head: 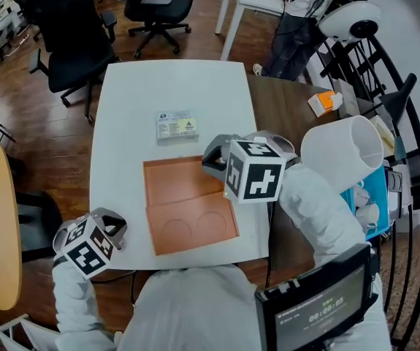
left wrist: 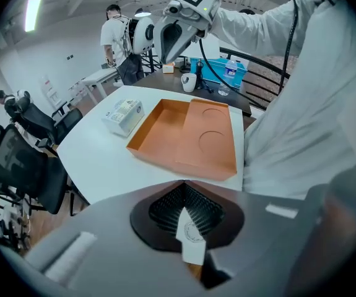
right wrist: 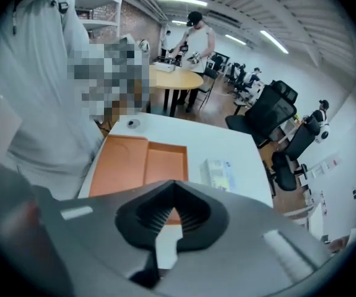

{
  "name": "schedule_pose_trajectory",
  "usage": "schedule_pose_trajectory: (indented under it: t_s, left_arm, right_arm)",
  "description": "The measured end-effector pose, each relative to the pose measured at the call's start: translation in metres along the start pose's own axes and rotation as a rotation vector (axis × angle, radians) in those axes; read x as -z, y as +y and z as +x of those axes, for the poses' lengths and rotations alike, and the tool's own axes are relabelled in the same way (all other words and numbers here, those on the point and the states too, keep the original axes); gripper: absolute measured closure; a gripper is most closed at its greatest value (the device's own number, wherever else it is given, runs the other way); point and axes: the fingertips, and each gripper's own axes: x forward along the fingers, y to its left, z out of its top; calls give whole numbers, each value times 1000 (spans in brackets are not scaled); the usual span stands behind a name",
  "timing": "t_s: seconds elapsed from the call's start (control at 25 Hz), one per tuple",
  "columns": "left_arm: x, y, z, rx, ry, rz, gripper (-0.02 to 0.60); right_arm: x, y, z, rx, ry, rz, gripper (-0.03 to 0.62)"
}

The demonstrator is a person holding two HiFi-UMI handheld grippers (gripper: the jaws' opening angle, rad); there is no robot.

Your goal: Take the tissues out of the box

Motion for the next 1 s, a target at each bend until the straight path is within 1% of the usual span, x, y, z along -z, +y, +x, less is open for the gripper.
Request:
schedule_pose_trajectory:
  t_s: [0.08, 0.2, 0.44, 0.6, 0.72, 0.8, 1.0]
  left_arm:
    - [-5, 2, 2, -4, -6, 16, 566]
    - [-10, 2, 5, 3, -8, 28, 566]
    - [-12, 4, 7, 20, 8, 50, 566]
    - [-17, 11, 9, 43, 22, 43, 566]
    - [-22, 14, 10, 58, 39, 59, 566]
    - [-26, 11, 9, 70, 44, 70, 566]
    - [-22, 5, 8, 103, 59, 64, 566]
  right_arm:
    - [6, 15, 11, -42, 32, -8, 591]
    - [13, 35, 20, -78, 66, -8, 591]
    - [13, 65, 35, -151, 70, 14, 591]
    - [20, 66, 39, -163, 96, 9, 591]
    - [22, 69, 40, -178, 105, 11, 591]
    - [25, 72, 42, -183, 124, 1, 591]
    - [32, 77, 44, -192, 159, -22, 591]
